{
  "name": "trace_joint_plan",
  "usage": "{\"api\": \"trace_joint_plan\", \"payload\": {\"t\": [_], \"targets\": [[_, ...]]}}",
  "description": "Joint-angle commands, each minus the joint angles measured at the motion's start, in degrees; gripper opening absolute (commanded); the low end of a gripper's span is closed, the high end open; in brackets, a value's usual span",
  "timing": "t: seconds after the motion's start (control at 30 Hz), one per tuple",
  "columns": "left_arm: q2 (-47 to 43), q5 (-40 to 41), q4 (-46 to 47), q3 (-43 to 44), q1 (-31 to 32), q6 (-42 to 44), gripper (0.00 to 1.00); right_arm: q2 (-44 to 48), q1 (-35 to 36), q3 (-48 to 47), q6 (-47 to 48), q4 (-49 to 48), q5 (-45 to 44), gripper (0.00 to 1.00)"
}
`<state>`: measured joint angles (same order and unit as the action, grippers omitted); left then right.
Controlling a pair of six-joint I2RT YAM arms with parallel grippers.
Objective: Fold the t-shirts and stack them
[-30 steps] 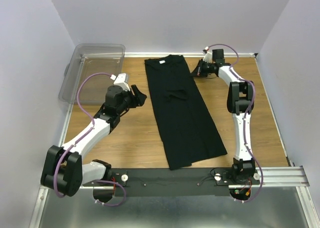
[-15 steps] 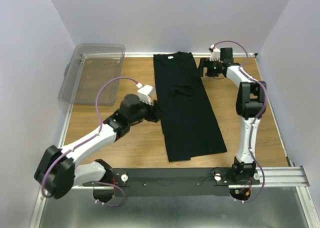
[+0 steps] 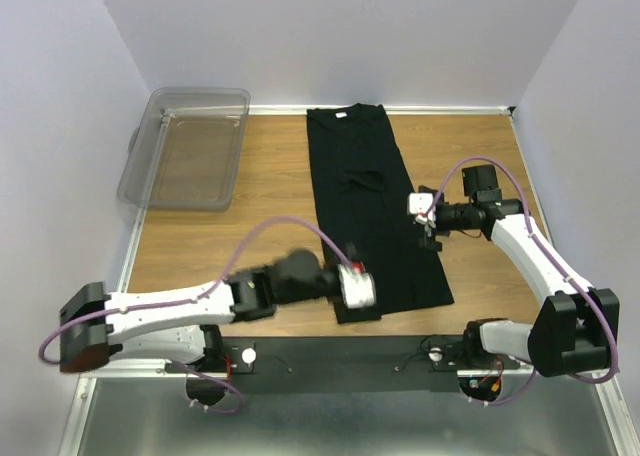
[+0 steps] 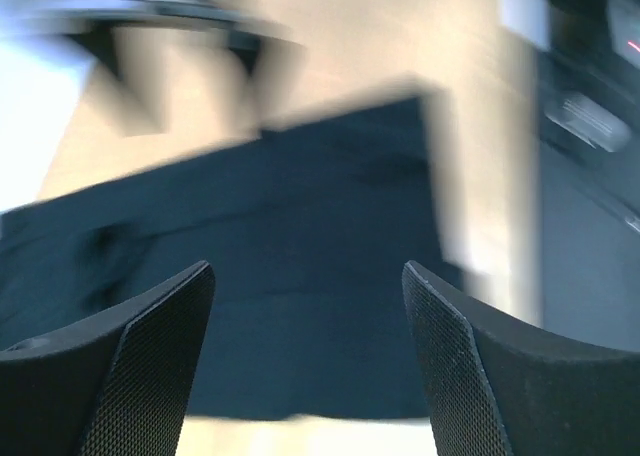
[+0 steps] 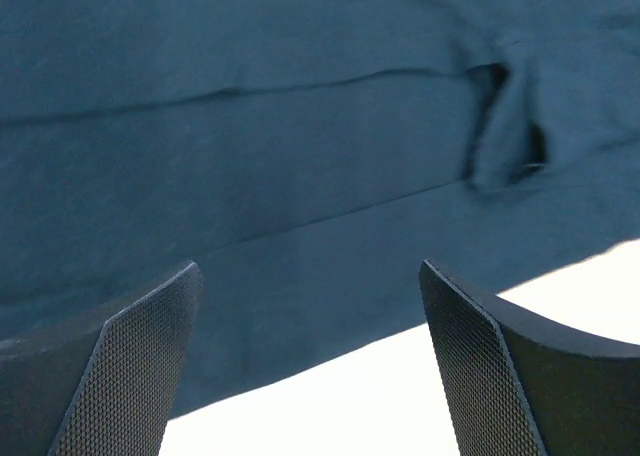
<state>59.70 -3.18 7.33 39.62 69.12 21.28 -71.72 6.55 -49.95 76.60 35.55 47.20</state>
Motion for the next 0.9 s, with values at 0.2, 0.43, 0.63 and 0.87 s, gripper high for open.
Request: {"api": "trace_joint_plan", "payload": {"t": [0.2,0.43,0.63,0.87], "targets": [[17.97,11.96,0.66,-4.98,17.19,5.52,0.66,2.46,-0.39,4.69,15.42,19.47,1.84,0.89],[25.1,13.02,1.02,-4.02,17.1,7.63,0.59,2.47,-0.39,5.57,15.6,19.91,1.05,0.89],[31.26,14.43,0.14,-3.14,16.31,7.99,0.52,2.81,-0.39,6.62,17.7,19.91,-2.11,0.87],[33.55,18.47,1.54,-3.93,13.59,8.34,0.21,4.4,-0.39,12.77,32.8,23.59,-6.33,0.85]]}}
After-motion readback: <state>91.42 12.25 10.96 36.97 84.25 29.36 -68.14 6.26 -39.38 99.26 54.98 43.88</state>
